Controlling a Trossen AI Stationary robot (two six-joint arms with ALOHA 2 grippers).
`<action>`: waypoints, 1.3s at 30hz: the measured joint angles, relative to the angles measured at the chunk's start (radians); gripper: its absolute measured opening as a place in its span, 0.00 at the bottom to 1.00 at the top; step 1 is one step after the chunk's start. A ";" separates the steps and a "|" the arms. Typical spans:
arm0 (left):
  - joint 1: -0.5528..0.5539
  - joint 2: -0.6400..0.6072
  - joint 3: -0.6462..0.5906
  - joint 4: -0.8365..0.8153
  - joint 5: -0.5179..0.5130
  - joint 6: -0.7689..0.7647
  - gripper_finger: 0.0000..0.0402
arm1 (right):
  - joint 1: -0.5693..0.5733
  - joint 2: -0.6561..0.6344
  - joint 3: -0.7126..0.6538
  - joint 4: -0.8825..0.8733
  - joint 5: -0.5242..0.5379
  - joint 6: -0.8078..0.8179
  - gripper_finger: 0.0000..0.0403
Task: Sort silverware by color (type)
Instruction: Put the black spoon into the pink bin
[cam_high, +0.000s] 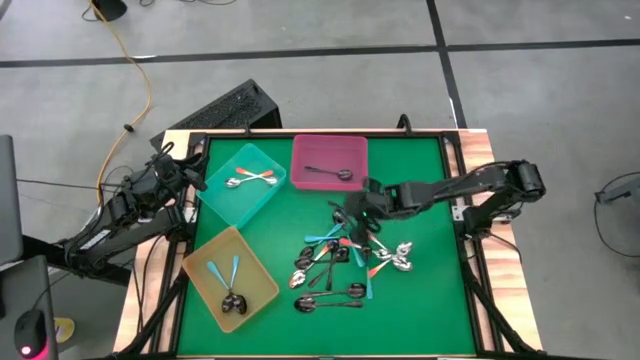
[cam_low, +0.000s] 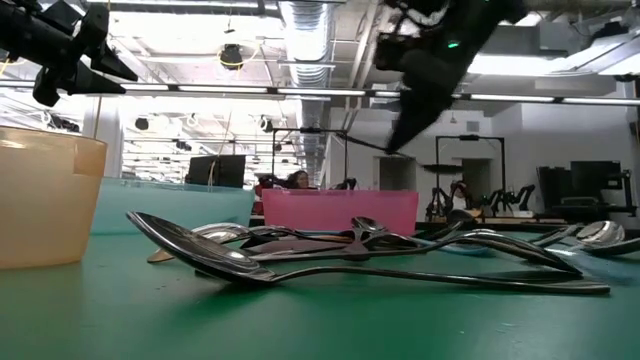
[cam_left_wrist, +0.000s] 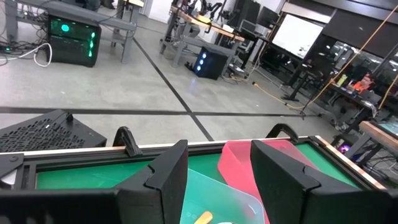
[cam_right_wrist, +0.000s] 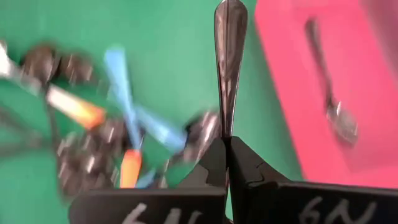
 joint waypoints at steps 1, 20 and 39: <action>0.000 0.000 0.000 0.000 -0.001 0.000 0.39 | -0.015 0.003 -0.001 0.012 -0.004 -0.020 0.02; 0.000 0.000 0.000 -0.004 -0.014 -0.002 0.39 | -0.257 0.014 -0.019 0.500 0.015 -0.349 0.02; 0.000 0.000 0.000 -0.006 -0.066 -0.005 0.39 | -0.485 0.079 -0.330 1.056 -0.214 -0.266 0.02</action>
